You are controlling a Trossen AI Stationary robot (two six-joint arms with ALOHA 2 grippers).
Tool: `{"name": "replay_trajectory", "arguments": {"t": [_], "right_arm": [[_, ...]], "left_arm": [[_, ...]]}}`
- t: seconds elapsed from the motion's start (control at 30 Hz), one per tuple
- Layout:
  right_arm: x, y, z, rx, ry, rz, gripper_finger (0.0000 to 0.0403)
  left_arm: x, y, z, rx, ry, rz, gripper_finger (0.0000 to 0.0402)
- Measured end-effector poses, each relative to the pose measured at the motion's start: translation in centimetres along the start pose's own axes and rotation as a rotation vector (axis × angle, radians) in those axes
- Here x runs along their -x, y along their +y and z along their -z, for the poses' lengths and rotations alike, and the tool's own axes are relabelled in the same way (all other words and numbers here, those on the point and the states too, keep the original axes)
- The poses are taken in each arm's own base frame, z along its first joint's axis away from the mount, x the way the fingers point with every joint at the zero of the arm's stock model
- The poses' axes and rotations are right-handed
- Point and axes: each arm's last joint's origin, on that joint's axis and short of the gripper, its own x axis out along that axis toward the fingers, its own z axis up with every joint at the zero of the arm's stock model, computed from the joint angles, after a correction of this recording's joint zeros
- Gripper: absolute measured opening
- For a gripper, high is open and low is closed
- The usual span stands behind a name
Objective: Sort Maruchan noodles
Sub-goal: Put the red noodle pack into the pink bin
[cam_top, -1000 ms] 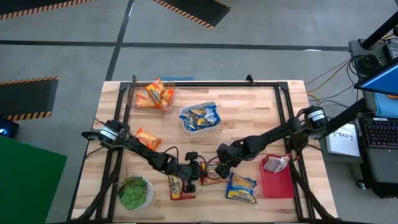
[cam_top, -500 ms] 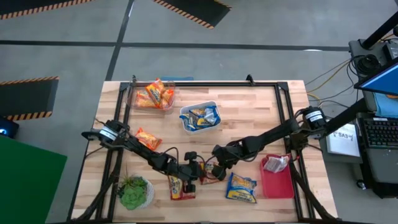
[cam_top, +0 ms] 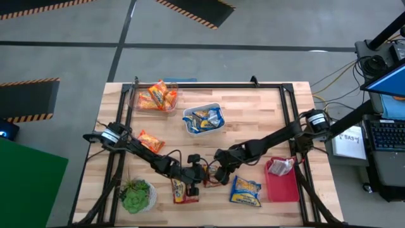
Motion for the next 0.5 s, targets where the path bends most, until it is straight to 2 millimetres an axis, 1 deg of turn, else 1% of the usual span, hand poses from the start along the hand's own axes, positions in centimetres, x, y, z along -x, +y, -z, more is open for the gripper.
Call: {"name": "replay_trajectory", "arguments": {"t": [0.1, 0.2, 0.3, 0.4, 0.5], "right_arm": [[0.5, 0.3, -0.1, 0.03, 0.006, -0.025, 0.002], [1.5, 0.7, -0.2, 0.045, 0.003, -0.041, 0.0015], [3.0, 1.2, -0.2, 0.077, 0.01, -0.058, 0.0014], [5.3, 2.1, -0.3, 0.096, 0.001, -0.106, 0.0014], [8.2, 3.1, 0.0, 0.101, 0.04, -0.176, 0.0013]], "left_arm": [[0.5, 0.0, -0.4, -0.022, 0.007, -0.002, 0.0], [1.4, 0.1, -1.2, -0.039, 0.01, -0.003, 0.0], [2.6, 0.2, -2.4, -0.062, 0.002, -0.011, 0.0], [4.2, 0.3, -3.8, -0.097, -0.018, -0.011, 0.0], [6.4, 0.3, -5.8, -0.132, -0.081, 0.003, 0.0]]}}
